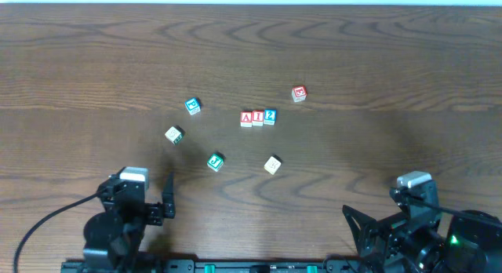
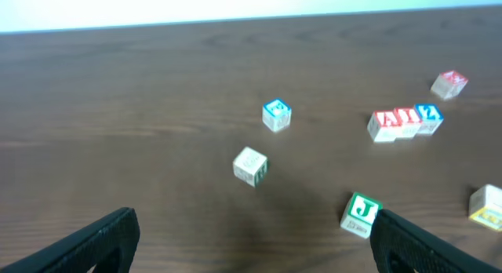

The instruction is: Spell out Ai2

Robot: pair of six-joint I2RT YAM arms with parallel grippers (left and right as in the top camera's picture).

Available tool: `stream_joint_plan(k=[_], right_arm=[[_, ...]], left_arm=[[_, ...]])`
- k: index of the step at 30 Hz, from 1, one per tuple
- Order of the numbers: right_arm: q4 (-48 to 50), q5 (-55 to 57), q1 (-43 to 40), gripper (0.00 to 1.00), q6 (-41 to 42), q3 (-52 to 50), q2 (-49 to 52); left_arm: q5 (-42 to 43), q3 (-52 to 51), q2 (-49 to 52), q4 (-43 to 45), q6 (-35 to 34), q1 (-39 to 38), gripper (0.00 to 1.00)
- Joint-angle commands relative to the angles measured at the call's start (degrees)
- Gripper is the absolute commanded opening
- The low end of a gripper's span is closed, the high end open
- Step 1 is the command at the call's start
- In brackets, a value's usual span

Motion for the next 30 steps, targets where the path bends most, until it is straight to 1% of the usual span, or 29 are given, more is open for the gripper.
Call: stream_joint_plan(k=[1, 15, 20, 30], right_arm=[[-0.11, 0.15, -0.09, 0.99, 0.72, -0.02, -0.15], [-0.11, 0.15, -0.09, 0.99, 0.72, -0.02, -0.15], [-0.11, 0.15, -0.09, 0.99, 0.72, -0.02, -0.15], [-0.11, 0.15, -0.09, 0.99, 0.72, -0.02, -0.15]], left_arm=[[1.49, -4.17, -2.54, 2.38, -1.51, 0.44, 0.95], [0.37, -12.74, -3.61, 4.74, -1.90, 0.52, 0.95], [-1.36, -12.74, -3.61, 4.76, 0.07, 0.50, 0.95], [-1.33, -12.74, -3.56, 4.79, 0.04, 0.50, 0.95]])
